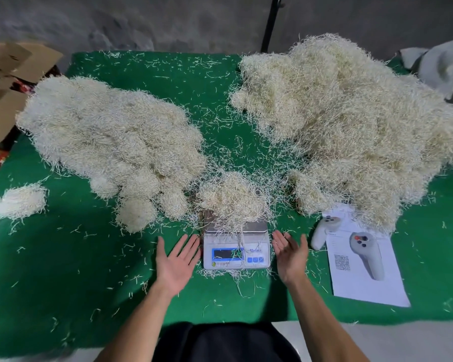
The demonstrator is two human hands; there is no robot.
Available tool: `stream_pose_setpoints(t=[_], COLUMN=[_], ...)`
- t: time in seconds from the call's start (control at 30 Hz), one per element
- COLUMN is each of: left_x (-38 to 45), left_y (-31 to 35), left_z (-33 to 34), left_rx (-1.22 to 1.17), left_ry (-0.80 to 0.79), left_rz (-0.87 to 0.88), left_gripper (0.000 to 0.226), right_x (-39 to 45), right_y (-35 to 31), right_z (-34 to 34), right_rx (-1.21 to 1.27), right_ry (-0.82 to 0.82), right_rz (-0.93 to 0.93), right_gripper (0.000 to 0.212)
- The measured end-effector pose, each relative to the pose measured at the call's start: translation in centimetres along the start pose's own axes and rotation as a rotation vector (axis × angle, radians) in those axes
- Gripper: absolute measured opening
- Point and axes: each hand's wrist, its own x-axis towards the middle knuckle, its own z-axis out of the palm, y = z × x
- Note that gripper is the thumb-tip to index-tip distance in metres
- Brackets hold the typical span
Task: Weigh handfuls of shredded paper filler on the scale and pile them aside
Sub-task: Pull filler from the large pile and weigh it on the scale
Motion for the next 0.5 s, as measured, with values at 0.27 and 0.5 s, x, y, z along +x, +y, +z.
stream_pose_setpoints(t=[0.27,0.5], left_x=[0.3,0.2], left_y=[0.0,1.2], left_z=[0.2,3.4], left_rx=[0.03,0.303], left_ry=[-0.01,-0.048], left_rz=[0.008,0.023], left_gripper=[0.088,0.086], right_x=[0.1,0.1], right_y=[0.2,-0.9], right_z=[0.1,1.7], right_rx=[-0.085,-0.46], right_ry=[-0.001,-0.064], right_rz=[-0.024,-0.069], right_gripper=[0.064,0.068])
